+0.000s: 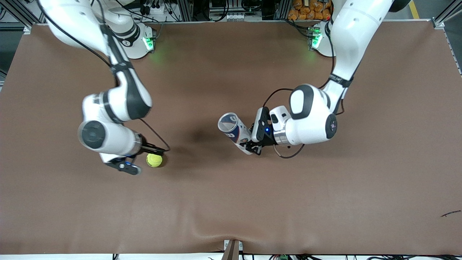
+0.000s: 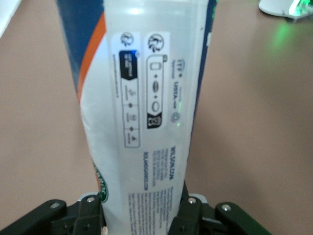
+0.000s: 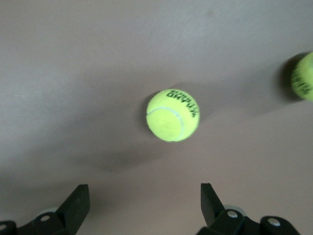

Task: Insert tennis ball vertically with right arm
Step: 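Stand the can upright with the left gripper while the right gripper reaches a ball, then grasp the nearer tennis ball with the right gripper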

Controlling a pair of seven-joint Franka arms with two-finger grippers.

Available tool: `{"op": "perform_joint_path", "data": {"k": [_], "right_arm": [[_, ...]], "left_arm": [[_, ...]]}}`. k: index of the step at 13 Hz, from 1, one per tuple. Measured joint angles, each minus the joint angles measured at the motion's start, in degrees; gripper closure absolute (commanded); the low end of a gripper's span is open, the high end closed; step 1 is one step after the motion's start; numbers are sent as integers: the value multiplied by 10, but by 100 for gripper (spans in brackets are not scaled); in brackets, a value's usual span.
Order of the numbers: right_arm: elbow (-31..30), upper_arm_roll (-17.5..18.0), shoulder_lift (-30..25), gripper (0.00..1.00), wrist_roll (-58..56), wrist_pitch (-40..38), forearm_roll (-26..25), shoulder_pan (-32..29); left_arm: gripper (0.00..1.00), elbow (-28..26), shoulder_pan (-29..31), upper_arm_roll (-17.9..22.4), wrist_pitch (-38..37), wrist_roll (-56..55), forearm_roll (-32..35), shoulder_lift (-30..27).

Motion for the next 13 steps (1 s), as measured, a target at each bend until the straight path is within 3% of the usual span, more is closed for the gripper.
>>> {"op": "perform_joint_path", "data": {"k": [3, 6, 9, 13], "right_arm": [[0, -8, 33, 0, 6, 16, -11, 0], [-5, -19, 46, 0, 6, 46, -17, -9], [-28, -20, 53, 0, 7, 94, -18, -11], [-45, -19, 74, 0, 17, 142, -18, -10]], "left_arm": [[47, -1, -12, -1, 2, 151, -190, 50], [46, -1, -36, -3, 3, 245, -323, 87], [46, -3, -65, -4, 5, 266, -405, 105], [45, -12, -70, -4, 7, 270, -436, 120]]}}
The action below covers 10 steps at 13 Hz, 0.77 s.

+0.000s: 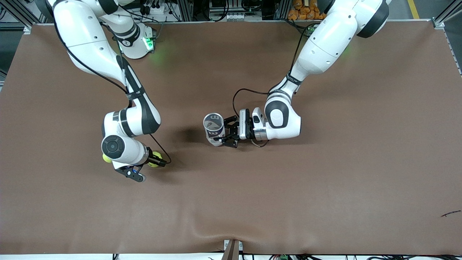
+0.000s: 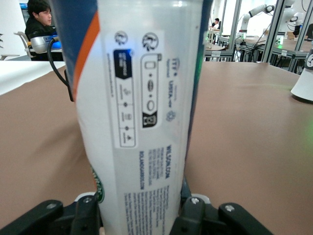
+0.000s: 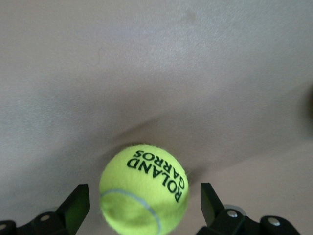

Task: Insert tennis ball vertically with right arm
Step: 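Grasp the nearer tennis ball with the right gripper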

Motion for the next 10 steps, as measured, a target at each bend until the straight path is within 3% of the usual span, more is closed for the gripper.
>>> {"op": "perform_joint_path", "data": {"k": [1, 2, 4, 6, 7, 10], "right_arm": [[-1, 1, 3, 1, 3, 2, 0, 1], [-1, 1, 4, 24, 6, 2, 0, 1], [-1, 1, 4, 49, 8, 2, 0, 1], [0, 1, 3, 54, 9, 0, 0, 0], [2, 0, -1, 54, 9, -8, 0, 0], [14, -2, -31, 54, 9, -58, 0, 0]], "left_arm": [[40, -1, -2, 0, 0, 5, -10, 5], [38, -2, -4, -1, 0, 8, -18, 9], [36, -2, -7, -2, -1, 13, -32, 12], [30, -2, -8, -2, -1, 13, -34, 12], [22, -2, -8, -2, -1, 13, -34, 13], [14, -2, -9, -3, -1, 13, -35, 14]]}}
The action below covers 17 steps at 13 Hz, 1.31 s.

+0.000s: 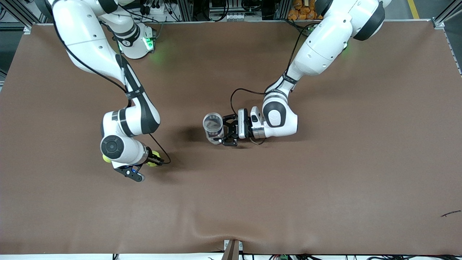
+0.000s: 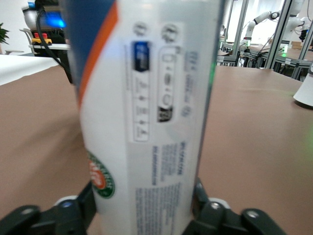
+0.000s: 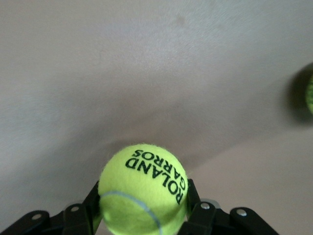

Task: Insert tennis ball vertically with right arm
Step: 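Grasp the nearer tennis ball with the right gripper, then carry the ball over the can's open end with the right gripper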

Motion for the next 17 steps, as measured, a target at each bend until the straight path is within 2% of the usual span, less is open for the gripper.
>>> {"op": "perform_joint_path", "data": {"k": [2, 4, 7, 12, 17], "right_arm": [[18, 3, -36, 54, 5, -60, 7, 1], [42, 17, -68, 54, 43, -122, 42, 8], [86, 37, -90, 54, 168, -179, 61, 60], [116, 50, -92, 53, 373, -197, 70, 164], [116, 50, -89, 52, 442, -188, 70, 203]], "left_arm": [[15, 0, 0, 0, 0, 0, 0, 0], [15, 0, 0, 0, 0, 0, 0, 1], [17, 0, -1, 0, 0, 1, 0, 2], [17, 0, -1, 0, 0, 1, 0, 2], [17, 0, -1, 0, 0, 1, 0, 2]]}}
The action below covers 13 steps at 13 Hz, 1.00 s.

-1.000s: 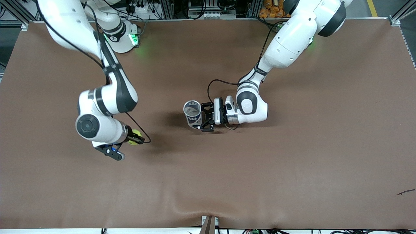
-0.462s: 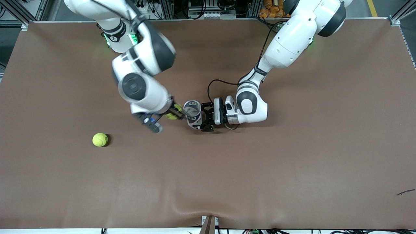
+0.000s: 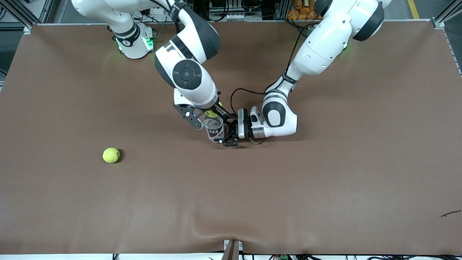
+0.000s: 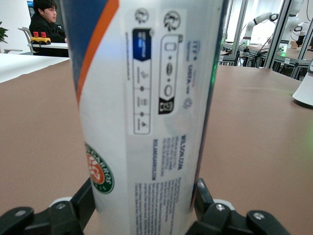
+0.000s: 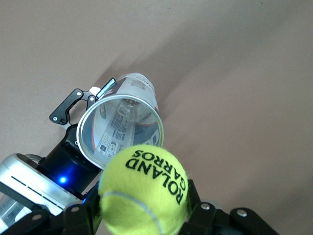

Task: Insert tennis ball vertically with right arm
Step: 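Carry the ball over the can's open end with the right gripper, then release the ball into the can and lift the right gripper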

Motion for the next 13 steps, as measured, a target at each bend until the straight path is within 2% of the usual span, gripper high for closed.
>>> {"op": "perform_joint_path", "data": {"k": [4, 7, 9, 10, 11, 13], "right_arm": [[2, -6, 0, 51, 0, 24, 0, -4], [10, -7, 9, 47, 0, 44, 0, -5], [12, -6, 18, 37, 0, 45, 0, -4], [12, -6, 23, 21, 0, 46, 0, -3], [12, -6, 28, 0, 0, 45, 0, -3], [12, -6, 32, 0, 0, 45, 0, -3]], "left_arm": [[17, 0, 0, 0, 0, 0, 0, 0], [17, 0, 0, 0, 0, 0, 0, 0], [17, 0, 0, 0, 0, 2, 0, 0], [17, 0, 0, 0, 0, 4, 0, 0], [17, 0, 0, 0, 0, 6, 0, 1], [17, 0, 0, 0, 0, 8, 0, 1]]}}
